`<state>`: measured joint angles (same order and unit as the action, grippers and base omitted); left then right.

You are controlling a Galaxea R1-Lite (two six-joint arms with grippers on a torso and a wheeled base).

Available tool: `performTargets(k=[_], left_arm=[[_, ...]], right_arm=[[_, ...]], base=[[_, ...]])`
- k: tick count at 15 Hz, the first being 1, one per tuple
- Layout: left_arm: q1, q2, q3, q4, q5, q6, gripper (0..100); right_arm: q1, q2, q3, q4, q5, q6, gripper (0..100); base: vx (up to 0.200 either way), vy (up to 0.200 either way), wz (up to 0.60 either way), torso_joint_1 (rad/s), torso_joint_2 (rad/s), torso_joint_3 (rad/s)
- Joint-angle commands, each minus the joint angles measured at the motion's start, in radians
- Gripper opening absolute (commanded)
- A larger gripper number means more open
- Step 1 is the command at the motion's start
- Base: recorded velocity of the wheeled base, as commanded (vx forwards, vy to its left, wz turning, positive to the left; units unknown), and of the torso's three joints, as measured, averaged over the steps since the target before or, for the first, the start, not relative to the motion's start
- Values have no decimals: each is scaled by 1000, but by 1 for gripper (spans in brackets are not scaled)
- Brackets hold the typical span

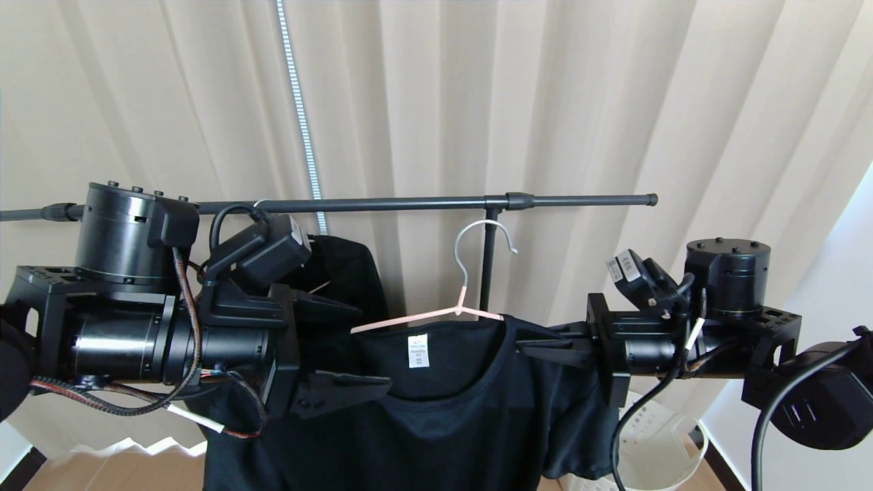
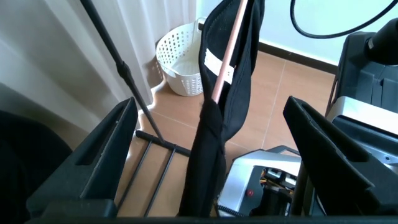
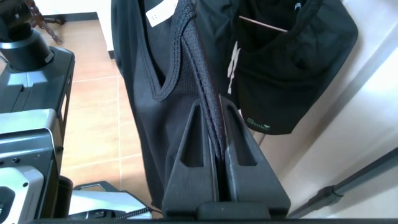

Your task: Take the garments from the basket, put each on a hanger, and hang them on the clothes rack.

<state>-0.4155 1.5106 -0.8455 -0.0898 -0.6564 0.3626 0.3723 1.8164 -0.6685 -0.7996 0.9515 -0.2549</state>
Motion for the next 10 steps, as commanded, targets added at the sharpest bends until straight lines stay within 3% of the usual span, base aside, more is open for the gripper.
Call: performTargets(k=[1,10], left_arm=[[-6,-3,6,-1,0,-1,0],[-11,-18,10,-1,0,-2,0]], right_arm=[[2,-3,1,-1,1,-7,0],[2,-8,4,-1,9,-6,0]], base=[[0,0,0,0,0,0],[0,0,0,0,0,0]])
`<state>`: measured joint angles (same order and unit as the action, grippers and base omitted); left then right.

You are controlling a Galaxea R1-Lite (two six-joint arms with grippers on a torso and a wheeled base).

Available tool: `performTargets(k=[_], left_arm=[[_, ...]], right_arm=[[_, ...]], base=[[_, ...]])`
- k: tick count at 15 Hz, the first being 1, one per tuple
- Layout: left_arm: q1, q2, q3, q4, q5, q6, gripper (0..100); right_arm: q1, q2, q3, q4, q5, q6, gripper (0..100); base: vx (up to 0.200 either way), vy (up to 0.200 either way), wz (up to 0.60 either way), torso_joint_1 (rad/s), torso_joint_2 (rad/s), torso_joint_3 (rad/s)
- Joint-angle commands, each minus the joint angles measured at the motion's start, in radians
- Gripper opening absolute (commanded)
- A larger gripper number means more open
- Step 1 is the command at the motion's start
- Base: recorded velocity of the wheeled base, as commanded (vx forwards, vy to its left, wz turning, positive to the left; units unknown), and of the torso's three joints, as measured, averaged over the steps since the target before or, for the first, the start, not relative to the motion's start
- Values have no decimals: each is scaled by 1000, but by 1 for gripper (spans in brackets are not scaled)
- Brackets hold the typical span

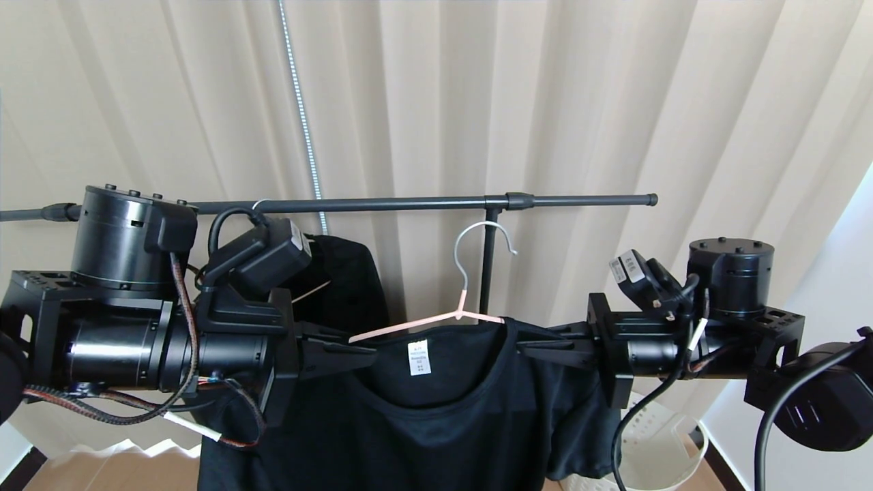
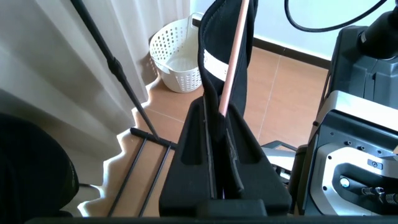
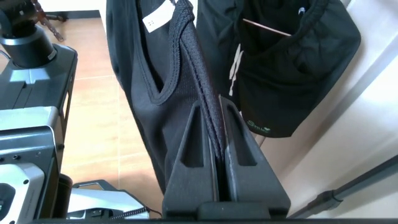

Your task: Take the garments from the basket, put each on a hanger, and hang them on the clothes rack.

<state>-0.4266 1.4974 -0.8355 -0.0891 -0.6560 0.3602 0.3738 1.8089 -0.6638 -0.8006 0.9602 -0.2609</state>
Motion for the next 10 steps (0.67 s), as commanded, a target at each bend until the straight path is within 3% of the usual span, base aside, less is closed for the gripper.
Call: performTargets(k=[1,2,10], left_arm=[[0,-6,0,-1,-1,0,0],[2,-6,0,-1,1,-1,0],[19,-60,55,-7,1,-3,0]], right_arm=[[0,0,0,1,0,0,0],[0,1,4,0,0,-1,100],[-61,0,26,-94,20,-61,100]], base=[[0,0,0,0,0,0],[0,0,0,0,0,0],[0,0,0,0,0,0]])
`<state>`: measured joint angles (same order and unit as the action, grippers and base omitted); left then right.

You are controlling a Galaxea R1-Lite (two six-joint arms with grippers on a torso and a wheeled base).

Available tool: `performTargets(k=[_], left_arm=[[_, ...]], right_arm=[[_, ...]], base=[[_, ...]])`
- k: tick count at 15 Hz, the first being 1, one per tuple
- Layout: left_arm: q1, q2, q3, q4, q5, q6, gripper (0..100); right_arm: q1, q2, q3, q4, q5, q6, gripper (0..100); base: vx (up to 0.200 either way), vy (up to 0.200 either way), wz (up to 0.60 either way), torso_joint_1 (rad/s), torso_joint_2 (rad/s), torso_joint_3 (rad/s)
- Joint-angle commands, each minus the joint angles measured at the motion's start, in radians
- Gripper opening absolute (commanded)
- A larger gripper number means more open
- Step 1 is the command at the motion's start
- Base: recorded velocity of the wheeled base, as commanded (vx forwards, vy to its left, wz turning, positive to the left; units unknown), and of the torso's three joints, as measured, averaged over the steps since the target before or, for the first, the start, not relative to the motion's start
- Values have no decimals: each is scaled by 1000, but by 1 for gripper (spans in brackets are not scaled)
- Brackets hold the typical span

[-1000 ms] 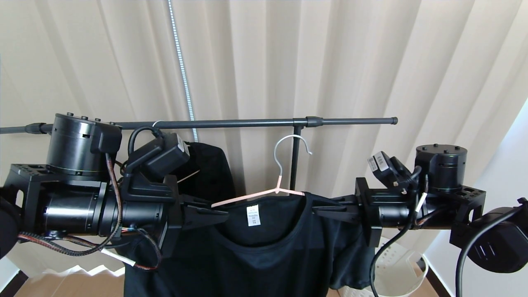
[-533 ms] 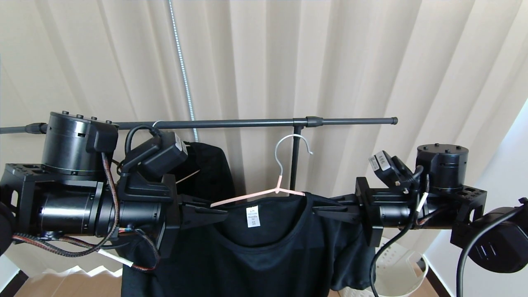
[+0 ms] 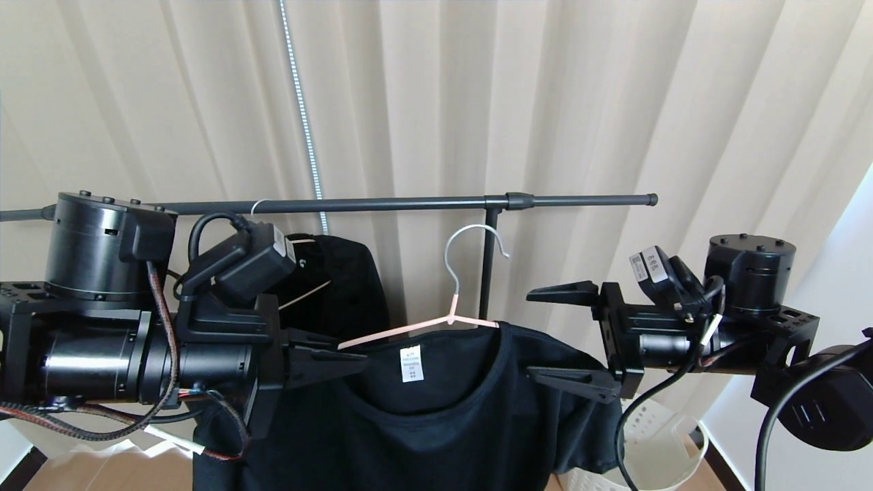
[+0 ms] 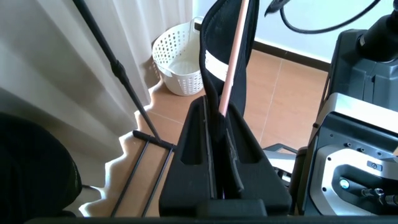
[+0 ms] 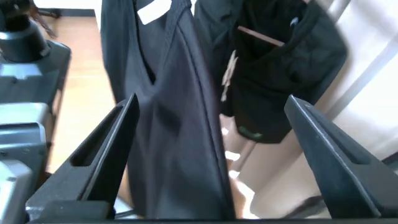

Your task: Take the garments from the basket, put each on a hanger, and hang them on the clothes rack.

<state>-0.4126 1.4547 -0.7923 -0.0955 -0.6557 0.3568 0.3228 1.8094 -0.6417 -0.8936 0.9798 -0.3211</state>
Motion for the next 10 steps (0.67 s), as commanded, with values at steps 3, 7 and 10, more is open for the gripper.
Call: performTargets(k=[3,7,10], left_arm=[[72,-53,42,-1,1,-6,0],[196,-69,67,-1,2,-7,0],[270,-62,47,-3,8,-64,0]], right_arm=[[-33,-30,13,-10,20,-1,100],[-39,-54,8,-10,20,2,100],[-39,-47,-1,-8,11,10,100]], base=[[0,0,0,0,0,0],[0,0,0,0,0,0],[0,0,0,0,0,0]])
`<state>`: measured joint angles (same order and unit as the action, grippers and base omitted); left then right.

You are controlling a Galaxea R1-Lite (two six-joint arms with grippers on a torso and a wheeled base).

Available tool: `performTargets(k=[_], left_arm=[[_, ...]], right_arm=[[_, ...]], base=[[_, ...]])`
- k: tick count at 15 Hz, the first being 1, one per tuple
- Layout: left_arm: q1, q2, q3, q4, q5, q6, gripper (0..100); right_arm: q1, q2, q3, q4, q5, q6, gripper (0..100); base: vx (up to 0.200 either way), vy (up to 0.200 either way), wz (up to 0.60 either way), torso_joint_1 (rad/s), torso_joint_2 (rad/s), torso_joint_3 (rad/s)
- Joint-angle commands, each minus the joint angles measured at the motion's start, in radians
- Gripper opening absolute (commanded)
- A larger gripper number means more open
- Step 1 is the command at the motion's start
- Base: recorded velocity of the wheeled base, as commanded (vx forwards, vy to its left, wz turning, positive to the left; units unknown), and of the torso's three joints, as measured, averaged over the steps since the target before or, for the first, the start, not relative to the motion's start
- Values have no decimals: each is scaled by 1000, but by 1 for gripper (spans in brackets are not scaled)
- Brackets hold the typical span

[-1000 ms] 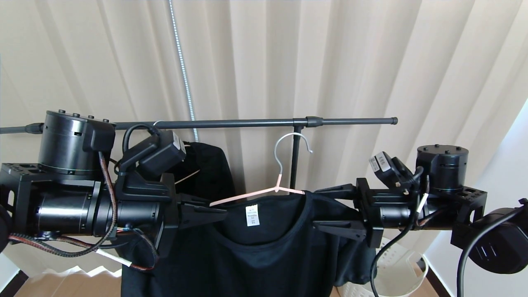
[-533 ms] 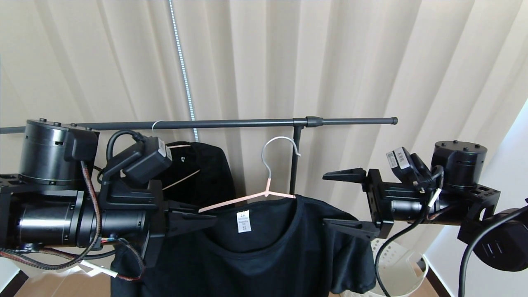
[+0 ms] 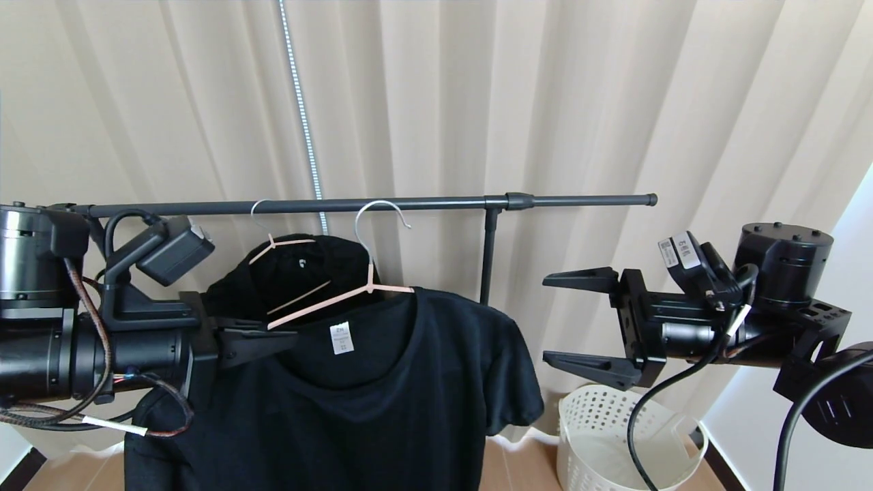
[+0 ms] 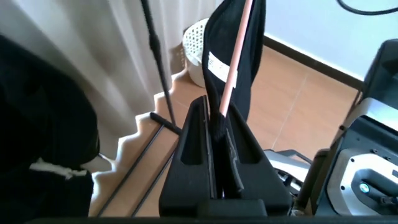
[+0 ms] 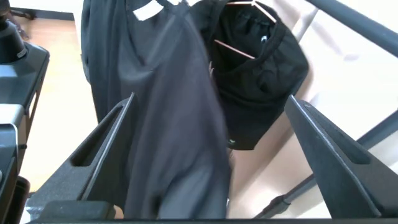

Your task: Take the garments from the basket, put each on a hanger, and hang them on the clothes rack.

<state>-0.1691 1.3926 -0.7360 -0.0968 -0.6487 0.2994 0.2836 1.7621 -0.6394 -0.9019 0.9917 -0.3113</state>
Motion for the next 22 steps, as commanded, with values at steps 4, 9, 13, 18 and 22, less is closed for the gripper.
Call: performTargets(k=[4,9,13,18,22], left_arm=[[68,52,-40,-1,67,-42,0],[42,138,-129,-3,198,-164,0],[-35,249,-240,-3,360,-236,0],[-105,393,-388,-1,546,-293,0],[-121,471,-459,-1,609,-319,0]], right_arm=[[-3,5,-14,-2,-7,40,100],[-4,17,-20,-2,-15,40,100],[-4,25,-20,-2,-16,40,100],[-4,33,-26,-3,-16,38,100],[-4,33,-26,-3,-16,38,100]], base=[[0,0,0,0,0,0],[0,0,0,0,0,0],[0,0,0,0,0,0],[0,0,0,0,0,0],[0,0,0,0,0,0]])
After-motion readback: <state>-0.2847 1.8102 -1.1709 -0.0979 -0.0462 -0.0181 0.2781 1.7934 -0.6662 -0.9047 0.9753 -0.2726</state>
